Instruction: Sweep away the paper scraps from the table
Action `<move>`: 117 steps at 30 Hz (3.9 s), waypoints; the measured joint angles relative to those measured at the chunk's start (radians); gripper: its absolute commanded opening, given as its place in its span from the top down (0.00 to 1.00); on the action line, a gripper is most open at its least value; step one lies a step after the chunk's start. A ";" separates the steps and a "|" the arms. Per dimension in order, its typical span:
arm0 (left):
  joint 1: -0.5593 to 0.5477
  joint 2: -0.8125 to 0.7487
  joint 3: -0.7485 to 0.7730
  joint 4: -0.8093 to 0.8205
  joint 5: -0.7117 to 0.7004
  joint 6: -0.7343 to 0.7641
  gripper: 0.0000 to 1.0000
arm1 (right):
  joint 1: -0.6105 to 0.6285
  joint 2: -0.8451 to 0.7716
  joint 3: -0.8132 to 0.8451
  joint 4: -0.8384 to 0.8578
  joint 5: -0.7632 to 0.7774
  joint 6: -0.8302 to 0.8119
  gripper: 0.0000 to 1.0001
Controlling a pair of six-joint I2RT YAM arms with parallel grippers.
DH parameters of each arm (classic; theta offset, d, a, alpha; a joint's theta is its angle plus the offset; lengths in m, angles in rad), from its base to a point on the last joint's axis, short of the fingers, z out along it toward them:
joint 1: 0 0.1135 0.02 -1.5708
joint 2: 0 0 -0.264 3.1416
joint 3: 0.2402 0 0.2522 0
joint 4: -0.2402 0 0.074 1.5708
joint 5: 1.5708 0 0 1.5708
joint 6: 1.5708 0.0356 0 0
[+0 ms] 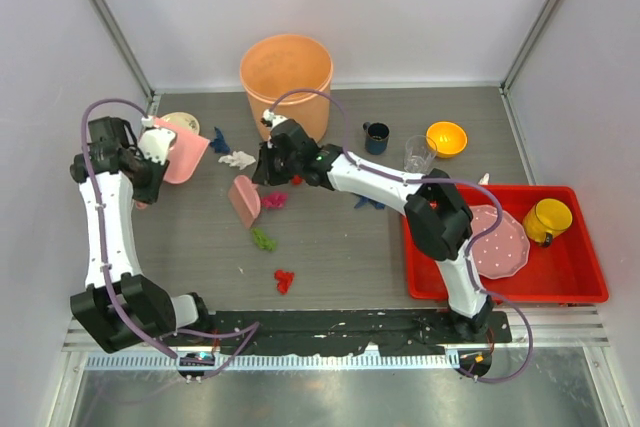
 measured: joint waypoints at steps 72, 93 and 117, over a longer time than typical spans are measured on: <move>-0.342 0.301 -0.297 0.117 -0.081 0.303 1.00 | -0.003 -0.437 -0.069 -0.178 0.226 -0.202 0.99; -0.318 0.068 -0.512 -0.030 -0.227 0.499 1.00 | 0.007 -0.562 -0.584 -0.107 0.208 0.035 0.99; -0.431 0.214 -0.500 0.154 0.030 0.312 1.00 | 0.036 -0.365 -0.384 0.066 0.109 0.090 0.99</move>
